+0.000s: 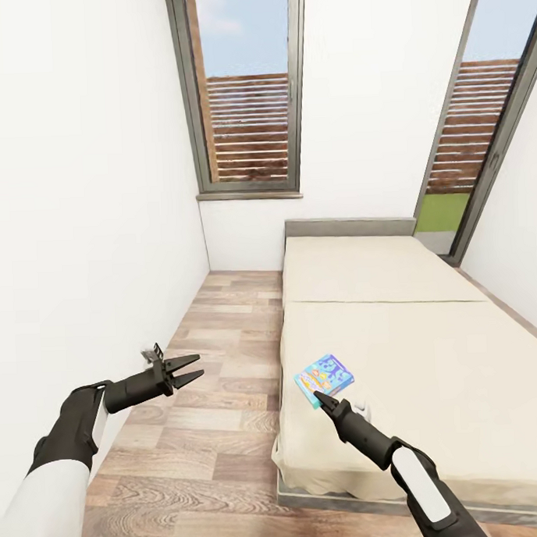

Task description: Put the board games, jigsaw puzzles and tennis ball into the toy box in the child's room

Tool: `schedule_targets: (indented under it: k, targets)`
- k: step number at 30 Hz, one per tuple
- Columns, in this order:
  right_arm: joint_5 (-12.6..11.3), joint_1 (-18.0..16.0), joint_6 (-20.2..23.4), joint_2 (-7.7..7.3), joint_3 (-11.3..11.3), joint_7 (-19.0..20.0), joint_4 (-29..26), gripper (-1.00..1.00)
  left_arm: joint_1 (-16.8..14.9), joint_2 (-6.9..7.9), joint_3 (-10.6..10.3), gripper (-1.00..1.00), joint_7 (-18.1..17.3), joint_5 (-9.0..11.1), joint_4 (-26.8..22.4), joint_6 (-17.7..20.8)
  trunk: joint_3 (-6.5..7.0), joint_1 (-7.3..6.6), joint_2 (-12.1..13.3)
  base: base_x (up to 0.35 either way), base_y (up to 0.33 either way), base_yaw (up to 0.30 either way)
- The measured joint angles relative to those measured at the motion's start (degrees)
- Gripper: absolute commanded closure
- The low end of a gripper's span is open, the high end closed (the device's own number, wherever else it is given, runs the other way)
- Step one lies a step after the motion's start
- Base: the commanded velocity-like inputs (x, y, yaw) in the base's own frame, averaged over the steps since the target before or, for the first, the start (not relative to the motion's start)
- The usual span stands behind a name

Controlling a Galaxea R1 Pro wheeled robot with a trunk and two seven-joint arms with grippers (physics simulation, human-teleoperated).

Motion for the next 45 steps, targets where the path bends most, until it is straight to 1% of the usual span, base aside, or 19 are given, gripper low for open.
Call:
schedule_targets:
  k: [14, 23, 33, 45]
  targets:
    - [0.03, 0.02, -0.02, 0.2, 0.0, 0.02, -0.01, 1.0, 0.0, 0.01, -0.02, -1.0, 0.0, -0.01, 0.0, 0.0, 2.52, -3.08, 5.62, 0.0, 0.0, 0.0]
    - [-0.02, 0.0, -0.05, 0.08, 0.0, 0.12, -0.04, 1.0, 0.0, -0.05, -0.07, -1.0, 0.0, -0.03, 0.0, 0.0, 4.62, -5.05, 9.23, 0.0, 0.0, 0.0]
    - [0.02, 0.03, -0.09, 0.06, 0.0, 0.06, -0.01, 1.0, 0.0, -0.07, -0.16, -1.0, 0.0, -0.02, 0.0, 0.0, 6.5, -7.25, 13.24, 0.0, 0.0, 0.0]
    - [0.01, 0.0, -0.03, -0.02, -0.02, 0.17, -0.01, 1.0, 0.0, -0.14, -0.19, -1.0, 0.0, -0.03, 0.0, -1.01, 8.69, -9.89, 18.05, 0.0, 0.0, -0.012]
